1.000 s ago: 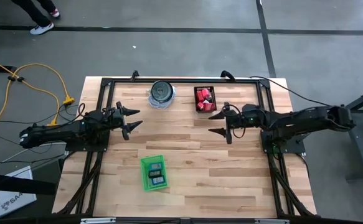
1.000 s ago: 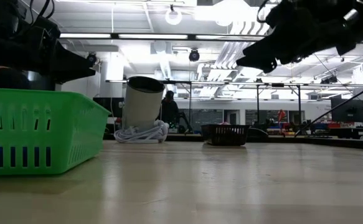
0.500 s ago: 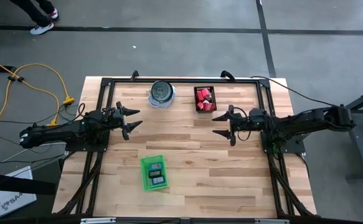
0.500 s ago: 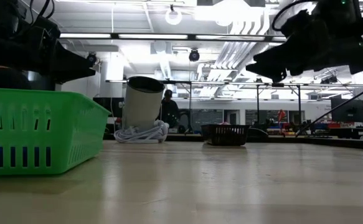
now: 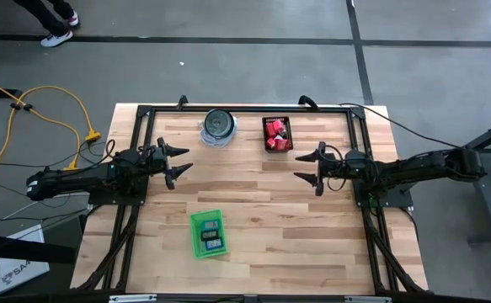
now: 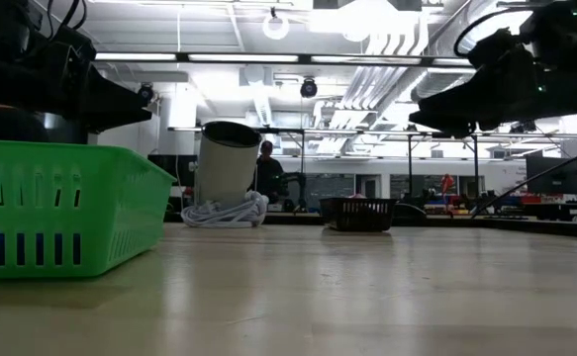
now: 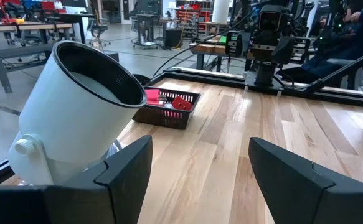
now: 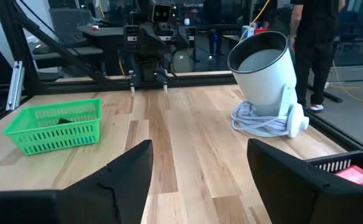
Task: Pick & Place Office items
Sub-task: Return to Home Position
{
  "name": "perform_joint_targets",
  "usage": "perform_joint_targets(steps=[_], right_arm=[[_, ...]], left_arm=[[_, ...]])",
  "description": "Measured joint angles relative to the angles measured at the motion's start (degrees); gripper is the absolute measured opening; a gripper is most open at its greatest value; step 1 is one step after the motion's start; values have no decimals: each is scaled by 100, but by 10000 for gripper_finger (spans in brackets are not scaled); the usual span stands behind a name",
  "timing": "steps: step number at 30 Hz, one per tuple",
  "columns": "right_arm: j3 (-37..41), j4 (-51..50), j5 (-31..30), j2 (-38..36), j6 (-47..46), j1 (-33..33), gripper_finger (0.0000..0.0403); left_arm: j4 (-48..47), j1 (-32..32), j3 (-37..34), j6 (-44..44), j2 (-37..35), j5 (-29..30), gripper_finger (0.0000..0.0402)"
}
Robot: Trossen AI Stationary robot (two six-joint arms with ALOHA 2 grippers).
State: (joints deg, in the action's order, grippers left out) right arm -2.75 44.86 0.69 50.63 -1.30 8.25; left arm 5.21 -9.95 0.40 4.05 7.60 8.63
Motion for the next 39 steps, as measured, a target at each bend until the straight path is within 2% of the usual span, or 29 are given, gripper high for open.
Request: perform_joint_targets(steps=[4, 17, 39], right_arm=[[222, -79, -33, -343, 69, 0, 248], [226, -1136, 225, -1306, 153, 0, 248], [235, -2813, 282, -2919, 155, 2, 248]], left_arm=[[0, 1, 0, 0, 0, 1, 258], [0, -1, 0, 0, 1, 1, 258], [0, -1, 0, 0, 0, 0, 258]])
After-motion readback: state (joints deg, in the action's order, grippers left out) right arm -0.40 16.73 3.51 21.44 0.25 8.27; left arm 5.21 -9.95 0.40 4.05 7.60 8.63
